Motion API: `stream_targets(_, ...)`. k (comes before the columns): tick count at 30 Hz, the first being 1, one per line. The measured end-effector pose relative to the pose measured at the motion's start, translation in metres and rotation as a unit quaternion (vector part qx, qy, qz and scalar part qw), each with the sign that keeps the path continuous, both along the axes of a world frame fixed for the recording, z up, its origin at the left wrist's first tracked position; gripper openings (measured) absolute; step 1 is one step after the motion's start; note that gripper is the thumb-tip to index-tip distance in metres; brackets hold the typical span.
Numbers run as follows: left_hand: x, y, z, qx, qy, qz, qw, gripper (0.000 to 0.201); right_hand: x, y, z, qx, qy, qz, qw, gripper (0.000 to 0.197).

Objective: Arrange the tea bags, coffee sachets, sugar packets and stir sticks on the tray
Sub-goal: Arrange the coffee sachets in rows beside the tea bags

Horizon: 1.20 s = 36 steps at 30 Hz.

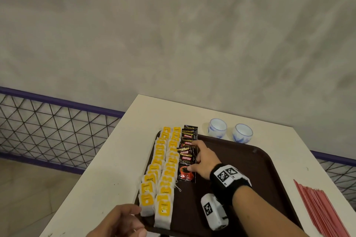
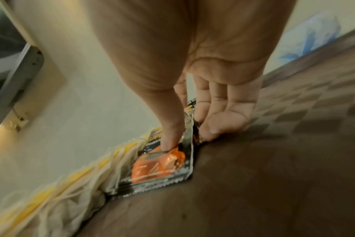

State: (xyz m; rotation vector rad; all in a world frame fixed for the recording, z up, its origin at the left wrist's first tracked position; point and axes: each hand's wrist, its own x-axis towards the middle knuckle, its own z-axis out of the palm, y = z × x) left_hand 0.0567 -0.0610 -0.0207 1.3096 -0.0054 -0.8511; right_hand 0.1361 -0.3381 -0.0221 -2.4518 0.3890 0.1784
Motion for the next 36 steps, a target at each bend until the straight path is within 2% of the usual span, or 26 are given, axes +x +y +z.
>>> stream_targets(2, 0.001, -0.004, -0.002, 0.032, -0.023, 0.036, 0.999, 0.052, 0.004, 0.001, 0.004, -0.027, 0.009, 0.018, 0.999, 0.087)
stream_targets(3, 0.002, -0.003, -0.004, 0.052, -0.033, 0.055, 0.997, 0.051, 0.006, 0.001, 0.005, -0.036, 0.019, 0.026, 0.999, 0.086)
stream_targets(5, 0.007, -0.006, 0.004, 0.012, 0.037, 0.078, 0.996, 0.016, 0.011, 0.000, 0.006, -0.050, 0.044, 0.037, 0.997, 0.081)
stream_targets(7, 0.014, -0.008, 0.003, 0.009, 0.064, 0.066, 0.996, 0.012, 0.015, 0.000, 0.008, -0.061, 0.064, 0.040, 0.995, 0.075)
stream_targets(11, 0.014, -0.006, -0.006, 0.047, 0.019, 0.114, 0.992, 0.003, 0.023, -0.001, 0.011, -0.080, 0.080, 0.046, 0.993, 0.069)
stream_targets(14, 0.013, -0.006, -0.008, 0.049, 0.031, 0.111, 0.992, 0.007, 0.026, -0.003, 0.012, -0.092, 0.092, 0.054, 0.990, 0.069)
stream_targets(17, 0.016, -0.009, -0.013, 0.050, 0.079, 0.112, 0.989, 0.016, 0.029, -0.004, 0.010, -0.096, 0.099, 0.056, 0.989, 0.070)
stream_targets(22, 0.018, -0.017, 0.028, 0.015, 0.142, 0.061, 0.988, 0.011, 0.033, -0.004, 0.007, -0.088, 0.096, 0.045, 0.991, 0.062)
stream_targets(25, 0.021, -0.008, 0.008, 0.044, 0.116, 0.032, 0.992, 0.033, 0.035, -0.004, 0.004, -0.071, 0.083, 0.038, 0.993, 0.062)
stream_targets(27, 0.020, -0.004, 0.002, 0.059, 0.107, 0.029, 0.992, 0.033, 0.034, -0.004, 0.001, -0.055, 0.075, 0.035, 0.995, 0.060)
stream_targets(30, 0.022, -0.010, 0.008, 0.053, 0.101, 0.019, 0.993, 0.044, 0.030, -0.006, -0.001, -0.041, 0.059, 0.027, 0.997, 0.059)
stream_targets(32, 0.022, -0.011, 0.008, 0.047, 0.097, 0.019, 0.994, 0.040, 0.028, -0.008, -0.002, -0.035, 0.054, 0.019, 0.998, 0.060)
stream_targets(34, 0.021, -0.011, 0.007, 0.059, 0.082, 0.030, 0.994, 0.025, 0.026, -0.010, -0.002, -0.030, 0.050, 0.014, 0.998, 0.061)
stream_targets(35, 0.022, -0.010, 0.003, 0.062, 0.086, 0.036, 0.994, 0.023, 0.026, -0.011, -0.002, -0.028, 0.048, 0.011, 0.998, 0.062)
stream_targets(36, 0.022, -0.008, 0.002, 0.074, 0.093, 0.038, 0.992, 0.030, 0.025, -0.012, -0.001, -0.026, 0.043, 0.008, 0.999, 0.062)
